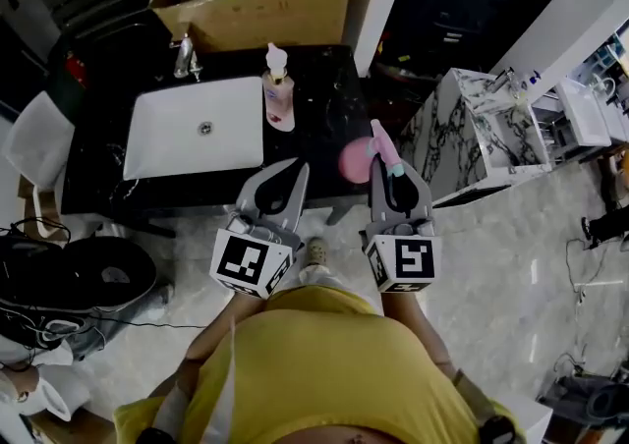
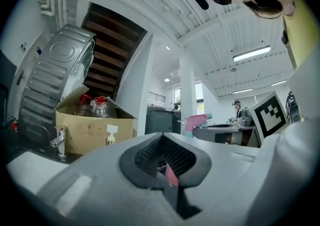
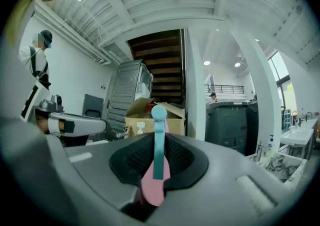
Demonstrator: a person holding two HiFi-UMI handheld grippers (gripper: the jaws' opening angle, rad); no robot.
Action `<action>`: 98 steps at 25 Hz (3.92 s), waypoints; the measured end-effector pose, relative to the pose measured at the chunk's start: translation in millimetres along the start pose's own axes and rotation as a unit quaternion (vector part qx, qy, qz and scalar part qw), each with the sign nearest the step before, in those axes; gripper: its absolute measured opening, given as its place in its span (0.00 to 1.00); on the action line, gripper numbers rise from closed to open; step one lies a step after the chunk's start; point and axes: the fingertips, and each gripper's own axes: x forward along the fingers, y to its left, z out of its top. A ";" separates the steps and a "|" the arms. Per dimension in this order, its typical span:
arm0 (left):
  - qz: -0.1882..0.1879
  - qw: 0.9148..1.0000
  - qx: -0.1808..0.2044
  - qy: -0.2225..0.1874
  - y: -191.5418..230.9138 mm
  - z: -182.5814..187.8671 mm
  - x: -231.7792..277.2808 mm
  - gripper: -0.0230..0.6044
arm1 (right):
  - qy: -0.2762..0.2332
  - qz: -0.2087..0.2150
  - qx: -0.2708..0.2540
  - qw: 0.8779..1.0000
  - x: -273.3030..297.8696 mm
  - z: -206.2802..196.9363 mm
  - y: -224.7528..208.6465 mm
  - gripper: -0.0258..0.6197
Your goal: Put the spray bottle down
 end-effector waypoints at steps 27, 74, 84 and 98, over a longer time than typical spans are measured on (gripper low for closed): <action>0.028 0.999 -0.006 0.042 68.4 -30.9 144.3 0.04 | 0.017 0.051 -0.015 0.998 176.1 -27.0 -67.6 0.11; 0.001 0.994 -0.043 0.096 95.3 -97.7 196.8 0.04 | 0.128 0.022 0.030 0.991 280.0 -141.5 -92.8 0.37; -0.002 0.997 -0.022 0.081 86.5 -86.6 177.3 0.04 | 0.184 0.024 0.023 0.982 204.9 -157.7 -75.8 0.33; -0.018 0.999 0.012 0.049 62.8 -39.0 145.3 0.04 | 0.070 -0.042 0.017 0.997 123.3 -58.2 -83.3 0.04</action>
